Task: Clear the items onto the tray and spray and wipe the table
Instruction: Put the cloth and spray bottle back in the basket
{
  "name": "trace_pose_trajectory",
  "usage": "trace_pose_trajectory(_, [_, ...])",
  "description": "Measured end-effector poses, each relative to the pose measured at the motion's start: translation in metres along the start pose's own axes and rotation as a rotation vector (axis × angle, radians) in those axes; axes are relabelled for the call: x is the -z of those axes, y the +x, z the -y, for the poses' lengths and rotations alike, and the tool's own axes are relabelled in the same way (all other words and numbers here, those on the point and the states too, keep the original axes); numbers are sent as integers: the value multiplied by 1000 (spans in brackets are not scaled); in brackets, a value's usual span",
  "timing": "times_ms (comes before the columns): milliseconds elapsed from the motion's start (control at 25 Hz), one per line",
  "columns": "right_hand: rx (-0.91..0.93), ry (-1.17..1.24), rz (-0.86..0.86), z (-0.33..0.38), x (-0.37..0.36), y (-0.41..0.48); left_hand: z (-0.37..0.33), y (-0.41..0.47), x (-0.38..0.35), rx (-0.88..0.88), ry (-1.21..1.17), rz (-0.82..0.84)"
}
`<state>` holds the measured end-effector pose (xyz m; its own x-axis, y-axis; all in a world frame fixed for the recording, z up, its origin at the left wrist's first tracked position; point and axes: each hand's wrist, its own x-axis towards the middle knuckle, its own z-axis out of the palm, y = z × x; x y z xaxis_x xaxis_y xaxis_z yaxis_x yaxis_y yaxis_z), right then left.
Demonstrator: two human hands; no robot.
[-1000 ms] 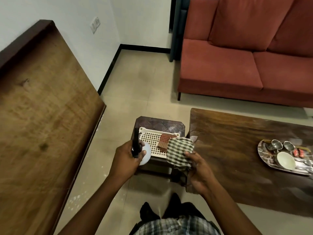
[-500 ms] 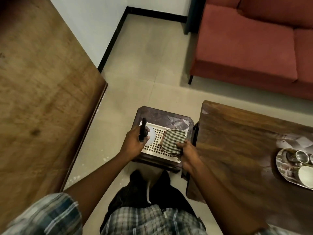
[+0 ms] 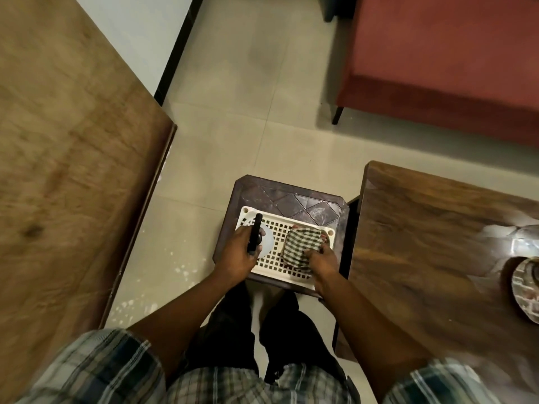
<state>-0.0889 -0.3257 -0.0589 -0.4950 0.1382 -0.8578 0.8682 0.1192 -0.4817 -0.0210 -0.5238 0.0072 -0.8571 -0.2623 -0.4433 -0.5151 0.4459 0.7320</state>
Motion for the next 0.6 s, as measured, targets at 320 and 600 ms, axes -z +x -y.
trace_pose_trajectory(320, [333,-348,-240,3,10,-62,-13,-10,31,24,129,47])
trace_pose_trajectory(600, [673,-479,-120,84,26,-141,-99,-18,86,-309,365,-297])
